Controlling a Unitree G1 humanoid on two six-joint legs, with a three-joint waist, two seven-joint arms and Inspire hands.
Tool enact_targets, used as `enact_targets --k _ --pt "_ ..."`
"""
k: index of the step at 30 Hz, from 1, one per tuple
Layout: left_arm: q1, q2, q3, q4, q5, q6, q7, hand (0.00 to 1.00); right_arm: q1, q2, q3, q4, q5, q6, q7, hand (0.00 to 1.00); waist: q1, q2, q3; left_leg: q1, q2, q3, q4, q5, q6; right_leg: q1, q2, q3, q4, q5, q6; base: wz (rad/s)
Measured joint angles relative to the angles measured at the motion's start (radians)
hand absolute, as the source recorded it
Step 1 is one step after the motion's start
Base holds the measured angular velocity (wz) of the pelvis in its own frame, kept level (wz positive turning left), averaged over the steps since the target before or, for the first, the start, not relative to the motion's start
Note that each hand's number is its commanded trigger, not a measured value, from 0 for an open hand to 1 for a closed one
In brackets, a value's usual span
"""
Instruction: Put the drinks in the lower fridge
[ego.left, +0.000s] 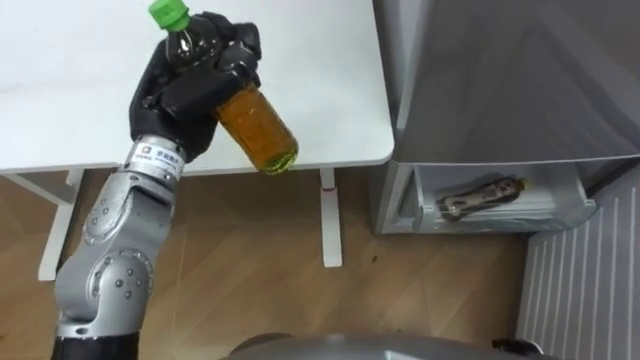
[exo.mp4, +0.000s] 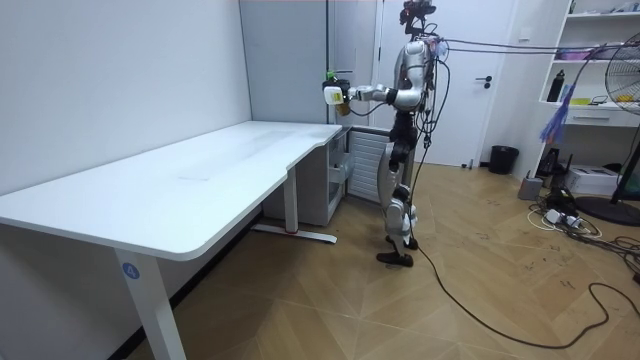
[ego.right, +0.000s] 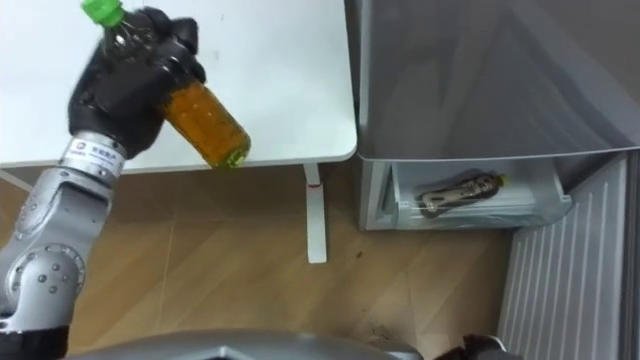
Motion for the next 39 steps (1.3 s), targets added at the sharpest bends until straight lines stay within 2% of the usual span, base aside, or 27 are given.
enact_targets --k 3,5,9,11,14,16,20,23,27,32,34,36,39 --pt "0.002 -0.003 -0.011 0.001 -0.002 0.0 -0.019 1.0 -0.005 0.0 0.009 -0.016 0.024 -0.001 0.0 0.0 0.0 -0.01 0.0067 -0.001 -0.001 0.0 0.001 0.0 0.0 0.001 -0.001 -0.003 0.001 0.0 0.0 0.01" --pt "0.007 -0.002 -0.011 0.006 -0.043 0.0 -0.019 1.0 -0.008 0.001 0.015 -0.031 0.024 -0.001 0.003 0.0 0.0 -0.017 0.0095 -0.004 -0.001 0.001 0.005 0.0 0.0 0.0 -0.001 -0.003 0.001 0.0 0.0 0.0" --pt "0.04 -0.002 -0.026 0.007 -0.126 0.0 -0.028 1.0 -0.011 0.006 0.018 -0.077 0.017 -0.001 0.005 0.0 -0.004 -0.031 0.0014 -0.008 -0.002 0.001 0.008 0.0 0.0 0.0 -0.002 -0.005 0.001 0.0 0.0 0.0" --pt "0.057 -0.002 -0.063 0.034 -0.146 0.0 -0.044 1.0 -0.012 0.006 0.019 -0.124 0.018 -0.008 0.004 0.0 -0.003 -0.034 -0.0018 -0.004 -0.001 0.012 0.008 0.0 0.0 0.001 -0.002 -0.004 0.001 0.0 0.0 0.0" --pt "0.068 -0.001 -0.113 0.097 -0.149 0.0 -0.054 1.0 -0.033 0.007 0.034 -0.147 0.016 -0.031 0.005 0.0 -0.006 -0.035 -0.0026 -0.007 0.0 0.014 0.016 0.0 0.0 0.0 -0.002 -0.004 0.001 0.0 0.0 0.0" --pt "0.072 0.001 -0.138 0.127 -0.149 0.002 -0.054 1.0 -0.043 0.009 0.039 -0.147 0.016 -0.033 0.005 0.0 -0.006 -0.035 -0.0026 -0.008 0.0 0.014 0.017 0.0 0.0 -0.001 -0.001 -0.005 0.001 0.0 0.0 0.04" --pt "0.078 0.002 -0.146 0.141 -0.15 0.001 -0.054 1.0 -0.046 0.011 0.058 -0.149 0.015 -0.032 0.005 0.0 0.0 -0.036 -0.0019 -0.008 0.002 0.017 0.016 0.0 0.0 0.0 -0.001 -0.003 0.003 0.0 0.0 -0.01" --pt "0.077 -0.005 -0.147 0.218 -0.155 -0.023 -0.054 1.0 -0.042 0.018 0.096 -0.18 0.003 -0.033 0.002 0.0 -0.001 -0.037 -0.0013 0.002 0.005 0.032 0.015 0.0 0.0 0.002 -0.004 -0.002 0.019 -0.002 -0.001 -0.1" --pt "0.078 -0.006 -0.148 0.285 -0.087 -0.024 -0.053 1.0 -0.042 0.034 0.101 -0.269 -0.063 -0.043 0.005 0.0 -0.007 -0.049 0.0062 -0.01 0.007 0.036 0.016 0.0 0.0 -0.006 -0.004 -0.003 0.019 -0.003 -0.002 0.03" --pt "0.078 0.003 -0.18 0.286 -0.046 -0.048 -0.053 1.0 -0.042 0.051 0.116 -0.36 -0.084 -0.072 0.018 0.0 -0.011 -0.05 0.0042 -0.016 0.006 0.033 0.023 0.0 0.001 -0.008 -0.004 -0.003 0.019 -0.002 -0.001 0.04" --pt "0.078 0.005 -0.2 0.288 0.013 -0.077 -0.053 1.0 -0.036 0.05 0.154 -0.419 -0.094 -0.073 0.055 0.0 -0.007 -0.044 0.0023 -0.014 0.007 0.04 0.022 0.0 0.001 -0.008 -0.004 -0.003 0.02 -0.002 -0.001 0.02" --pt "0.077 0.006 -0.211 0.301 0.051 -0.091 -0.055 1.0 -0.035 0.049 0.192 -0.465 -0.089 -0.084 0.088 0.0 -0.006 -0.043 0.002 -0.012 0.01 0.043 0.022 0.0 0.001 -0.007 -0.003 0.0 0.02 -0.002 -0.001 -0.03" --pt "0.077 0.012 -0.234 0.307 0.087 -0.092 -0.062 1.0 -0.009 0.042 0.235 -0.557 -0.078 -0.098 0.142 0.0 -0.004 -0.042 0.0028 -0.015 0.01 0.041 0.021 0.0 0.0 -0.006 -0.002 0.0 0.02 -0.002 -0.001 0.03"
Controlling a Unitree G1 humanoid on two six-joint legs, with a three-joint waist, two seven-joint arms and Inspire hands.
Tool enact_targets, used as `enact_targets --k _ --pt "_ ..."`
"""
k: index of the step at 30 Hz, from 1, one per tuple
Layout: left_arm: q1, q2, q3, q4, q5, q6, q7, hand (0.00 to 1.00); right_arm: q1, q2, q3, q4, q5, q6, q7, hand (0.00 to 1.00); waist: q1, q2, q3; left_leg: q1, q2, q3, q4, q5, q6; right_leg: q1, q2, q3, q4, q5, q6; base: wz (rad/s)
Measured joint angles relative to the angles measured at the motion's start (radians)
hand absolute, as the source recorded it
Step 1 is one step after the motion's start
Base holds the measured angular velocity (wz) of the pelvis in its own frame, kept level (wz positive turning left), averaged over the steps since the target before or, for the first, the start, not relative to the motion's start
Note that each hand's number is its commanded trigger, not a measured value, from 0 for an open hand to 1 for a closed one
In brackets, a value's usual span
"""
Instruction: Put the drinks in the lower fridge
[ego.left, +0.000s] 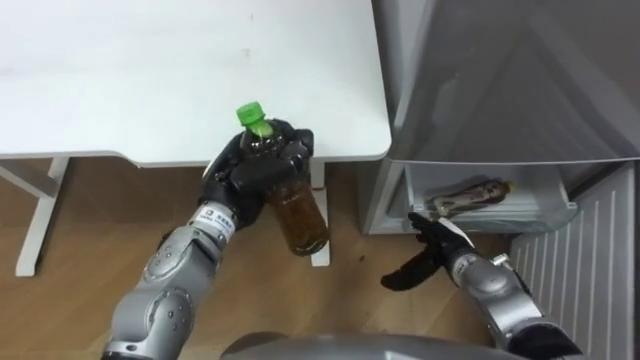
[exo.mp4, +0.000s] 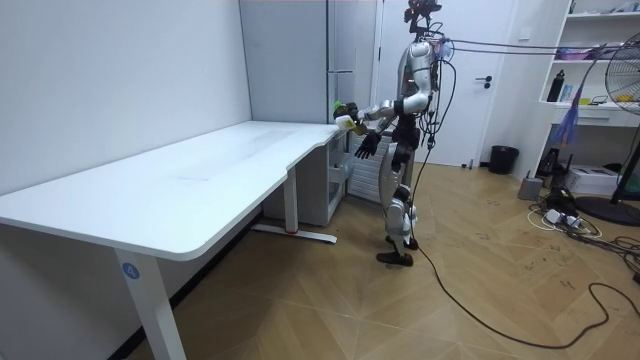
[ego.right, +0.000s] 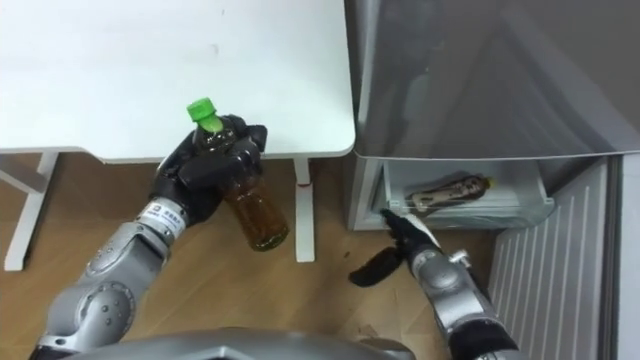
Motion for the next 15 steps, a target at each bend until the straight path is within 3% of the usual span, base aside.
enact_targets --k 5,10,15 --pt "0.0 0.002 -0.022 0.0 0.09 -0.022 -0.04 1.0 0.014 0.0 0.022 -0.111 0.002 -0.01 0.131 0.0 -0.002 0.001 0.0008 0.0 0.001 0.003 -0.002 0.0 0.0 -0.011 -0.001 0.011 0.011 0.0 0.0 -0.02" --pt "-0.003 0.008 -0.031 0.013 0.133 -0.071 -0.045 1.0 0.019 -0.003 0.029 -0.199 0.08 -0.044 0.225 0.0 -0.014 -0.005 0.0121 -0.004 0.003 0.007 -0.006 0.0 0.0 -0.011 0.0 0.023 0.016 0.0 0.0 -0.01" --pt "-0.006 0.008 -0.038 0.013 0.172 -0.091 -0.043 1.0 0.021 -0.004 0.031 -0.236 0.096 -0.053 0.286 0.0 -0.024 -0.005 0.0124 -0.007 0.005 0.011 -0.005 0.0 0.0 -0.022 0.0 0.025 0.024 0.0 0.0 -0.02"
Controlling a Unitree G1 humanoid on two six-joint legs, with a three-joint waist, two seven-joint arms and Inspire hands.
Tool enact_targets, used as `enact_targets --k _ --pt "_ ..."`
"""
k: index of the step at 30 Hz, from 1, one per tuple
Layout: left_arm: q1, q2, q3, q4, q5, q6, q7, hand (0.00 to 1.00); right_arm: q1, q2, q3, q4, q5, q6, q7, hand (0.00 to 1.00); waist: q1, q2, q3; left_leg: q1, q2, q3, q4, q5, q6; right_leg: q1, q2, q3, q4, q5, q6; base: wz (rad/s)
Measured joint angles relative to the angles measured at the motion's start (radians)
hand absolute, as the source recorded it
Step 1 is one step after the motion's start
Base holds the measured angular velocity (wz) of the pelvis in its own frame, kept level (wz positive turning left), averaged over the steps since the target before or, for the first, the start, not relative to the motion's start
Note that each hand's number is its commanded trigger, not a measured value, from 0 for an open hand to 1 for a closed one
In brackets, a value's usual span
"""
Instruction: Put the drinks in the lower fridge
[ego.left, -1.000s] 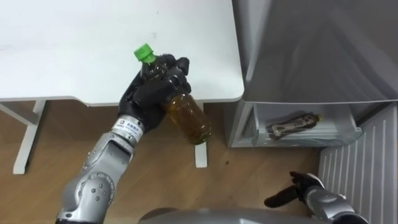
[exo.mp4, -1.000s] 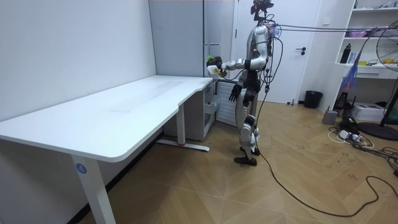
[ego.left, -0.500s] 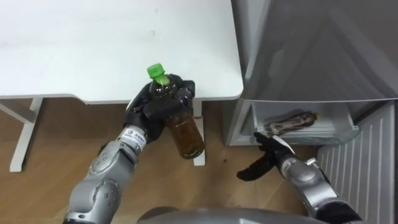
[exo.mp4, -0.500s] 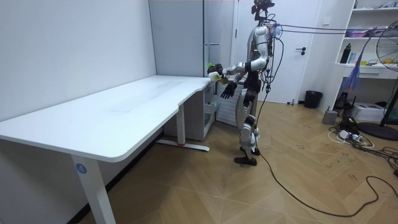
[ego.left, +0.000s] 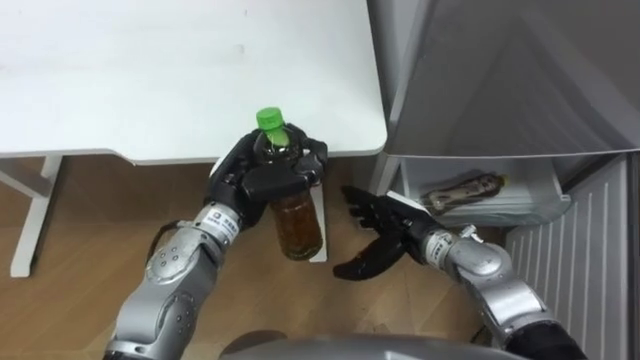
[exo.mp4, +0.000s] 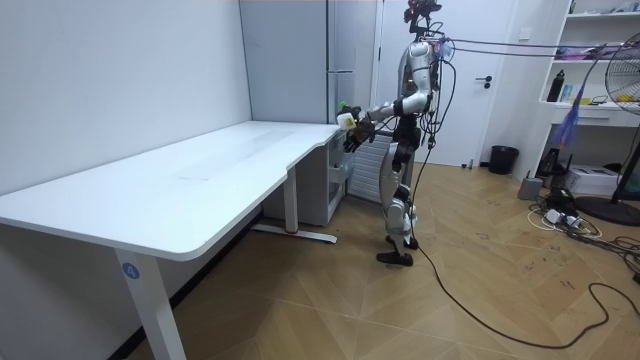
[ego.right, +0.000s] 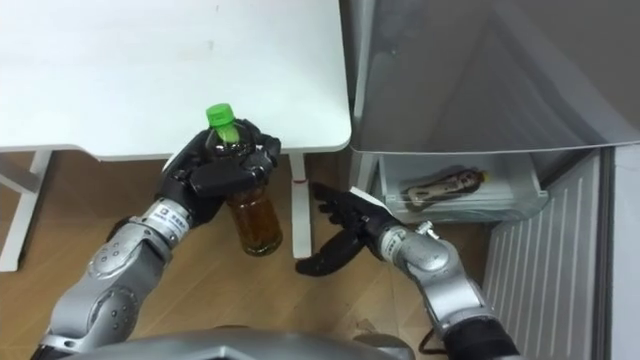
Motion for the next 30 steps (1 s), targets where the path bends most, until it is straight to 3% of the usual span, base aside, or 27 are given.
enact_targets --k 6,14,30 --pt "-0.006 -0.001 -0.052 0.0 0.063 -0.018 -0.003 1.0 0.0 -0.008 0.05 -0.025 0.033 -0.009 0.059 0.0 0.005 -0.001 -0.0007 0.007 0.003 0.022 -0.002 0.0 0.0 -0.01 -0.001 0.016 0.008 0.0 0.0 -0.11" --pt "-0.029 -0.001 -0.082 0.0 0.157 -0.027 -0.081 1.0 0.0 -0.003 0.056 -0.045 0.178 -0.01 0.168 0.0 0.0 -0.002 -0.001 0.006 0.004 0.032 -0.003 0.0 0.0 -0.014 -0.001 0.026 0.008 0.0 0.0 -0.03" --pt "-0.043 0.003 -0.159 0.0 0.155 -0.032 -0.106 1.0 -0.001 -0.02 0.092 -0.046 0.323 -0.011 0.223 0.0 0.0 0.001 -0.0024 -0.003 0.004 0.039 -0.013 0.002 0.002 -0.029 -0.002 0.027 0.008 0.0 0.0 0.0"
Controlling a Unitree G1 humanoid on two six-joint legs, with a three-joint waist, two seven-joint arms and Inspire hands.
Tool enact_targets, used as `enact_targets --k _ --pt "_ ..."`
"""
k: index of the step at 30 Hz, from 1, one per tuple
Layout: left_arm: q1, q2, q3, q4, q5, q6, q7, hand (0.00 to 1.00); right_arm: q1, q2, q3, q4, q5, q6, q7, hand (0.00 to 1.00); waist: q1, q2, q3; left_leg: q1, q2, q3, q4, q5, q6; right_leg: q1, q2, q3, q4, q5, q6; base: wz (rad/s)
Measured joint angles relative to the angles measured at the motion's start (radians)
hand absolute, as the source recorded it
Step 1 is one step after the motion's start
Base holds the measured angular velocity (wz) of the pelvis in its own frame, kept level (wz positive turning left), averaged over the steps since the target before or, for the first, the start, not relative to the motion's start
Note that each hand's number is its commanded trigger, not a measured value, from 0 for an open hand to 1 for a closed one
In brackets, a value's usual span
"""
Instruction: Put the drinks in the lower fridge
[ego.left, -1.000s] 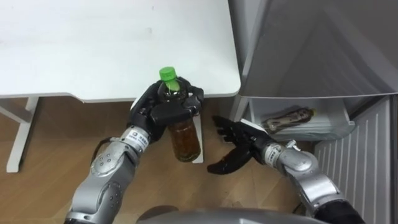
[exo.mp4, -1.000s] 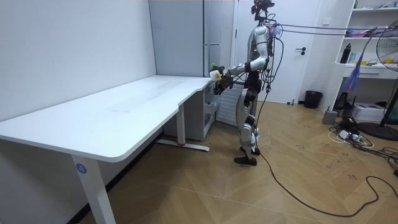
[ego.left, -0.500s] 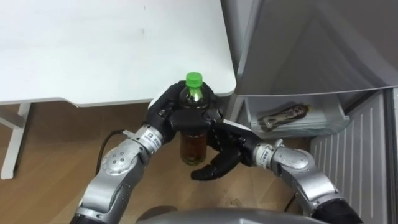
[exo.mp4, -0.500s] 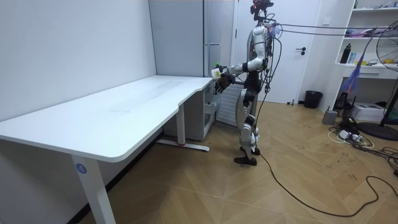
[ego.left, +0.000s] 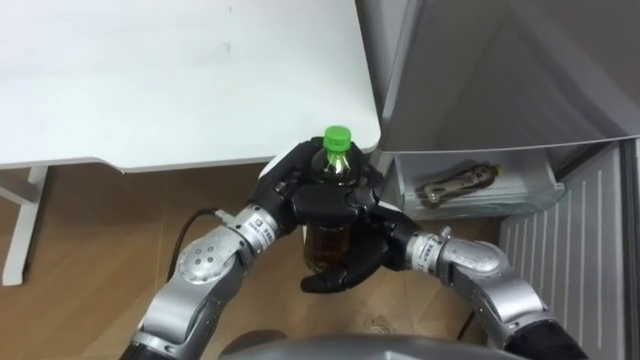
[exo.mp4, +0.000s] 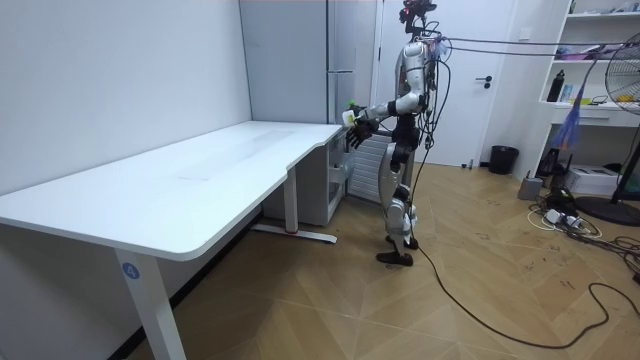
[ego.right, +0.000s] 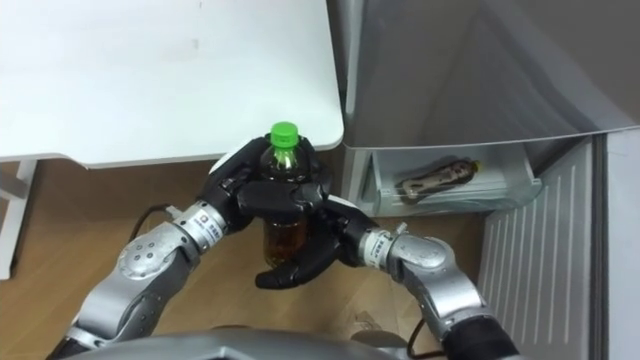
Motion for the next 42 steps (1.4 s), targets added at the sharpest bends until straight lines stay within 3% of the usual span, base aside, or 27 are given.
enact_targets --k 10,11,12,13,14,26,30,36,37,38,39,42 --pt "0.0 0.008 -0.017 0.0 -0.001 0.0 0.0 1.0 -0.001 -0.014 0.019 0.003 0.017 0.001 -0.003 0.0 -0.001 0.008 0.0034 -0.009 0.001 0.006 -0.002 0.0 0.0 -0.004 0.001 0.0 -0.001 0.0 0.0 0.0" --pt "0.0 0.008 -0.018 0.0 -0.001 0.0 0.0 1.0 -0.001 -0.014 0.019 0.003 0.017 0.001 -0.003 0.09 -0.001 0.008 0.0034 -0.009 0.001 0.006 -0.002 0.0 0.0 -0.004 0.001 0.0 -0.001 0.0 0.0 0.0" --pt "0.0 0.008 -0.018 0.0 -0.001 0.0 0.0 1.0 -0.001 -0.014 0.019 0.003 0.017 0.001 -0.003 0.59 -0.001 0.008 0.0033 -0.009 0.001 0.006 -0.002 0.0 0.0 -0.004 0.001 0.0 -0.001 0.0 0.0 0.0" --pt "0.0 0.008 -0.018 0.0 -0.001 0.0 0.0 1.0 -0.001 -0.014 0.019 0.003 0.017 0.001 -0.003 0.88 -0.001 0.008 0.0033 -0.009 0.001 0.006 -0.002 0.0 0.0 -0.004 0.001 0.0 -0.001 0.0 0.0 0.0" --pt "0.0 0.008 -0.018 0.0 -0.001 0.0 0.0 1.0 -0.001 -0.014 0.019 0.003 0.017 0.001 -0.003 1.0 -0.001 0.008 0.0033 -0.009 0.001 0.006 -0.002 0.0 0.0 -0.004 0.001 0.0 -0.001 0.0 0.0 0.0" --pt "0.0 0.008 -0.019 0.0 -0.004 0.0 0.0 1.0 -0.001 -0.015 0.021 0.003 0.016 0.001 -0.003 1.0 -0.001 0.008 0.0031 -0.009 0.001 0.007 -0.001 0.0 0.0 -0.004 0.0 0.0 -0.001 0.0 0.0 0.0" --pt "0.0 0.008 -0.018 0.0 -0.057 0.001 0.0 1.0 -0.001 -0.019 0.024 0.003 0.01 -0.02 -0.003 1.0 -0.001 0.008 0.0028 -0.009 0.001 0.007 -0.001 0.0 0.0 -0.004 0.0 0.0 -0.001 0.0 0.0 0.0" --pt "0.0 0.01 -0.019 0.0 -0.082 0.0 0.0 1.0 -0.001 -0.022 0.023 0.004 0.011 -0.018 0.001 1.0 -0.001 0.01 0.0015 -0.009 0.001 0.007 0.0 0.0 0.0 -0.004 0.0 0.0 -0.001 0.0 0.0 0.0" --pt "0.0 0.01 -0.019 0.0 -0.089 0.0 0.0 0.95 -0.001 -0.022 0.023 0.004 0.012 -0.018 0.002 1.0 -0.001 0.01 0.0015 -0.009 0.001 0.007 0.0 0.0 0.0 -0.004 0.0 0.0 -0.001 0.0 0.0 0.0" --pt "0.0 0.01 -0.018 0.0 -0.091 0.0 0.0 0.62 -0.001 -0.022 0.023 0.005 0.016 -0.018 0.002 1.0 -0.001 0.01 0.0015 -0.009 0.001 0.007 0.0 0.0 0.0 -0.004 0.0 0.001 -0.001 0.0 0.0 0.0" --pt "0.0 0.01 -0.018 0.0 -0.091 0.0 -0.002 0.02 -0.001 -0.022 0.023 0.007 0.018 -0.018 0.003 1.0 -0.001 0.01 0.0014 -0.009 0.001 0.007 0.0 0.0 0.0 -0.004 0.0 0.001 -0.001 0.0 0.0 0.0" --pt "0.0 0.011 -0.018 0.0 -0.098 0.0 -0.014 0.0 -0.001 -0.022 0.023 0.019 0.031 -0.017 0.013 1.0 -0.001 0.01 0.0014 -0.009 0.001 0.007 -0.001 0.0 0.0 -0.004 0.0 0.0 -0.001 0.0 0.0 0.0"
